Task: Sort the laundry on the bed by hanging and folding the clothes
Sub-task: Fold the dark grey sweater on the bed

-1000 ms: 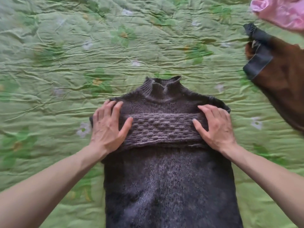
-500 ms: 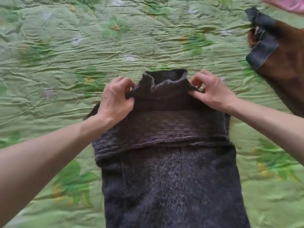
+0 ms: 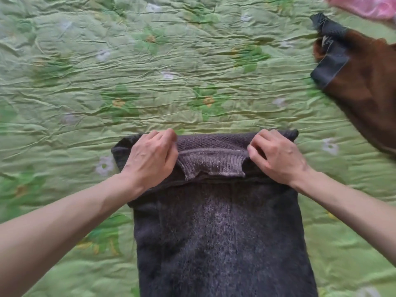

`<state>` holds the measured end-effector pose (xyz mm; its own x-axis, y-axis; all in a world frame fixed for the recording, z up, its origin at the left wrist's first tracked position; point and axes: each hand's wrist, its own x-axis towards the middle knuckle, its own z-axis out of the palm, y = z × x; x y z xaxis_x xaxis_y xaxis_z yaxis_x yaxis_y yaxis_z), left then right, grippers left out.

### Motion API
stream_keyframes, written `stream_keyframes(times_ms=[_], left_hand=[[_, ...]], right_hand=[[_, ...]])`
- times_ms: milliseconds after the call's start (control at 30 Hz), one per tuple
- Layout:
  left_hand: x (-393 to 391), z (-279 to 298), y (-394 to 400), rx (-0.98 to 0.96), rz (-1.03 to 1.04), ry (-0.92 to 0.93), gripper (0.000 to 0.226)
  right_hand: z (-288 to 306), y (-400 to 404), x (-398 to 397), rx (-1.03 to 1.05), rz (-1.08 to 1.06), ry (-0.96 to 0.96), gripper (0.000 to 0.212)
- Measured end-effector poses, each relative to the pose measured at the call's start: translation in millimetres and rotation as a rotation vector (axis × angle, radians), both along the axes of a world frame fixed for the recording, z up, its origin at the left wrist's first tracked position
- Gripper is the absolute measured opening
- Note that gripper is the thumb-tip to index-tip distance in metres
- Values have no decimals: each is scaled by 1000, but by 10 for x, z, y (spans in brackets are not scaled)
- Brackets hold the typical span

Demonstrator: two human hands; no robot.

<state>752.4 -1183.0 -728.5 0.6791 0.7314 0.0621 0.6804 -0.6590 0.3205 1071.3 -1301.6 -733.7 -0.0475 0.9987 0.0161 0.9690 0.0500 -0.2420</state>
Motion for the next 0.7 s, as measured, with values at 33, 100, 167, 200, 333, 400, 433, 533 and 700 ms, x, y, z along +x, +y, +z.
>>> stream_keyframes(times_ms=[33, 100, 167, 200, 333, 400, 433, 533, 700], left_hand=[[65, -17, -11, 10, 19, 26, 19], [160, -61, -43, 37, 29, 133, 18], [170, -75, -47, 66, 29, 180, 19], [138, -75, -38, 95, 19, 176, 18], [-100, -103, -30, 219, -67, 171, 25], [-220, -122, -50, 215, -131, 171, 23], [-274, -127, -50, 200, -151, 184, 18], [-387, -122, -2, 135, -107, 234, 31], [-291, -81, 31, 168, 2, 245, 35]], right_hand=[[-3, 60, -56, 2, -85, 11, 29], [-25, 176, -126, -28, -210, -2, 26], [-58, 225, -110, -53, -312, -6, 26], [-74, 214, -77, -49, -347, -25, 26], [-161, 49, 64, 6, -390, -154, 25], [-197, -32, 123, 37, -298, -176, 26], [-208, -71, 174, 47, -202, -191, 27], [-182, -142, 399, 49, 156, -268, 33], [-84, -59, 558, 163, 198, -277, 27]])
